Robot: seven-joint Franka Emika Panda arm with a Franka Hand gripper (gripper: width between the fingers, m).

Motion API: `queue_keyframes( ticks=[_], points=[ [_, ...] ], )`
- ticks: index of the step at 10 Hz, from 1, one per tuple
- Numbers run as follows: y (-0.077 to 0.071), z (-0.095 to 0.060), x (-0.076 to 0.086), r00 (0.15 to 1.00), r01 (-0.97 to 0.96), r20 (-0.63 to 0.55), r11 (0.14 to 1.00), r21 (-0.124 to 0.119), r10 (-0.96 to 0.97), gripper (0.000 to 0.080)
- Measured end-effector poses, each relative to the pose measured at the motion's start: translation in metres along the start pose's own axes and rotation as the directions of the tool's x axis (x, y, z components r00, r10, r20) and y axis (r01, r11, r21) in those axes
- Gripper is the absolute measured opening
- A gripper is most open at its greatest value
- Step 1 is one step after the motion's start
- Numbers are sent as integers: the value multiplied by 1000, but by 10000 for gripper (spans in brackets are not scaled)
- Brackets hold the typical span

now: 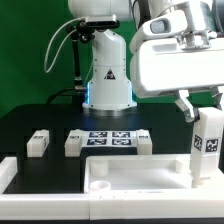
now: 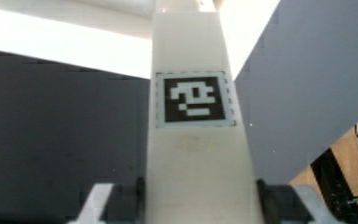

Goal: Assemble desk

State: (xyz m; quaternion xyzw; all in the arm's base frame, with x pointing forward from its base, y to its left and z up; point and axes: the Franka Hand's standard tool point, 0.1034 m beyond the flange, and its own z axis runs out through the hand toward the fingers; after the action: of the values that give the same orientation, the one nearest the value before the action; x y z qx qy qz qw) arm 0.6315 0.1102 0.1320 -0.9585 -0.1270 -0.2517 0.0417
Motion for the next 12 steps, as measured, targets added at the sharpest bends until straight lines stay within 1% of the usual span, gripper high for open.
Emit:
queue_keyframes(
  ticks=[2,5,7,8,9,10,11,12],
  points=[
    [0,5,-4,1000,-2,4,1000,1,2,289],
    [0,9,1,997,-3,-75,1000,-13,2,289],
    [0,9,2,997,-2,-80,1000,-15,1,289],
    [0,9,2,997,-1,-80,1000,-15,0,402],
    [0,9,2,997,-1,-80,1000,-15,0,537],
    [0,9,2,997,-1,-80,1000,-15,0,537],
    [0,9,2,997,-1,-80,1000,-15,0,629],
    [0,9,2,997,-1,-80,1000,-15,-1,643]
  ],
)
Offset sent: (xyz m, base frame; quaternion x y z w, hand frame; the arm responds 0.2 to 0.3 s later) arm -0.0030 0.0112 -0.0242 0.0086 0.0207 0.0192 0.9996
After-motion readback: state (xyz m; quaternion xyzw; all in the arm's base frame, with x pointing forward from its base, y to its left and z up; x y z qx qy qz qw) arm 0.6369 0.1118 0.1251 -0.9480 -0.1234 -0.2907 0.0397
